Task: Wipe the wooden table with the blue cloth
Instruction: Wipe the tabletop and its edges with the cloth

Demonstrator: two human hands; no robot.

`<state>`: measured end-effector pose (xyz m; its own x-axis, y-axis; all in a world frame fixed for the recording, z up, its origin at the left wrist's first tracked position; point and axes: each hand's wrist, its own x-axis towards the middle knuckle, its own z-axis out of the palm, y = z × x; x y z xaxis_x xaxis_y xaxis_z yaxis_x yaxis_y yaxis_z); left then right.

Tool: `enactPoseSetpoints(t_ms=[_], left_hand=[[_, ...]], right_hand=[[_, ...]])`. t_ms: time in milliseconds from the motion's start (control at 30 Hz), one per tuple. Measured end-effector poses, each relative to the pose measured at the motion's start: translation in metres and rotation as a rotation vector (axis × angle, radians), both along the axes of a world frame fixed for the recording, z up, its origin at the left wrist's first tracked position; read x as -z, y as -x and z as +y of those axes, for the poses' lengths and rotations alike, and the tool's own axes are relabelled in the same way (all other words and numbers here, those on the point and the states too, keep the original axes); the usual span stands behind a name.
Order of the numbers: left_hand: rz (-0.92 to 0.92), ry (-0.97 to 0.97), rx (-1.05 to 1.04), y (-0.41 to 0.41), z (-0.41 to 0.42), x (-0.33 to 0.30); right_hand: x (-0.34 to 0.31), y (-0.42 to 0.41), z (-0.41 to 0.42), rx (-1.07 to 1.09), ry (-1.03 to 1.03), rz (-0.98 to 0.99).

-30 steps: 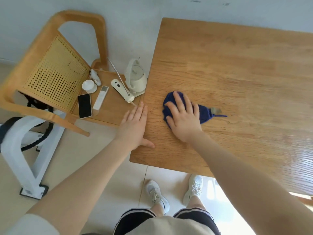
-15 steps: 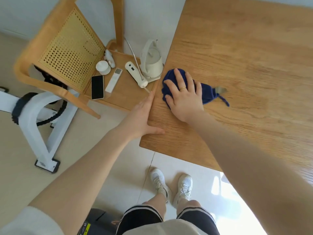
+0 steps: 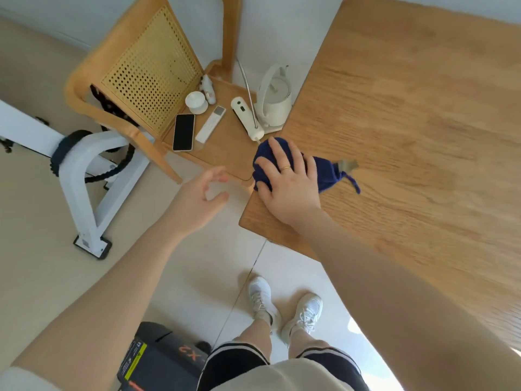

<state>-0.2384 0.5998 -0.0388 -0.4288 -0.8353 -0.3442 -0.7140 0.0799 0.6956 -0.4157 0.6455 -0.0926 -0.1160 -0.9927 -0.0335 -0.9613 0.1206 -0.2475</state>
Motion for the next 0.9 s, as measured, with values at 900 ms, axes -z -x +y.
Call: enactPoseSetpoints(t_ms=[900], left_hand=[[-0.479, 0.426, 0.944, 0.078, 0.029, 0.021]], right_hand=[[0.013, -0.030, 0.131, 0.717, 0.110, 0.192]])
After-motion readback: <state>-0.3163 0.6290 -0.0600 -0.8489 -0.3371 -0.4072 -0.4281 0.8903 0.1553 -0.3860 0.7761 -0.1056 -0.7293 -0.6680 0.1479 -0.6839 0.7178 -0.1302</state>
